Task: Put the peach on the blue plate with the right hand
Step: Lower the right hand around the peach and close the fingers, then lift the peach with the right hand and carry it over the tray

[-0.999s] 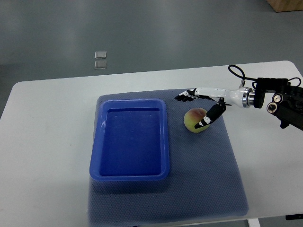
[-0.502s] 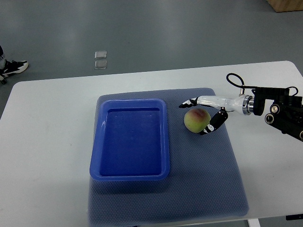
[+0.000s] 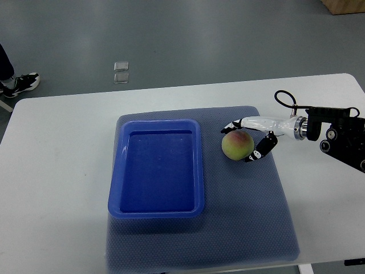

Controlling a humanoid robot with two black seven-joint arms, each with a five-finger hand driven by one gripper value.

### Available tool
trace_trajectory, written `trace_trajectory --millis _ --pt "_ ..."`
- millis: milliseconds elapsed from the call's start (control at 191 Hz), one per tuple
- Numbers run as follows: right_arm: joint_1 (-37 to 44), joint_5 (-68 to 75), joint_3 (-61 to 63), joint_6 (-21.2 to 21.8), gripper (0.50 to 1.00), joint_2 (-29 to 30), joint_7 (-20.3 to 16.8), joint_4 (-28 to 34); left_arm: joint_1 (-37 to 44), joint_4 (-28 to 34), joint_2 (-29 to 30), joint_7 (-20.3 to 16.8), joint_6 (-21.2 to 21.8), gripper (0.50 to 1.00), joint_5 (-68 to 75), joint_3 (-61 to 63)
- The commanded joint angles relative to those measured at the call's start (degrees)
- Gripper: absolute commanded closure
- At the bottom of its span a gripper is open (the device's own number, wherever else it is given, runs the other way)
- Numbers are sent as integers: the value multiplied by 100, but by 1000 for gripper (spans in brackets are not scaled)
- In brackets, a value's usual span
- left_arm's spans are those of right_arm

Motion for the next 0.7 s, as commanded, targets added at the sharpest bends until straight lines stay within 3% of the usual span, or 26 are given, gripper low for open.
trace_trajectory --millis 0,120,126,330,419,696 --pt "-15 -9 -6 -37 695 19 0 -3 3 -3 0 0 0 500 0 0" --pt "-24 -44 -15 -117 718 28 0 -3 3 -3 0 0 0 500 0 0" --pt "-33 -105 -15 -125 758 28 0 -3 3 -3 0 0 0 500 0 0" --pt "-42 -167 -15 -143 893 28 0 -3 3 -3 0 0 0 500 0 0" --pt "-33 -167 -15 -143 997 19 0 6 -6 6 0 0 0 500 0 0" --pt "46 -167 -6 -204 1000 -16 17 6 -6 6 0 0 0 500 0 0"
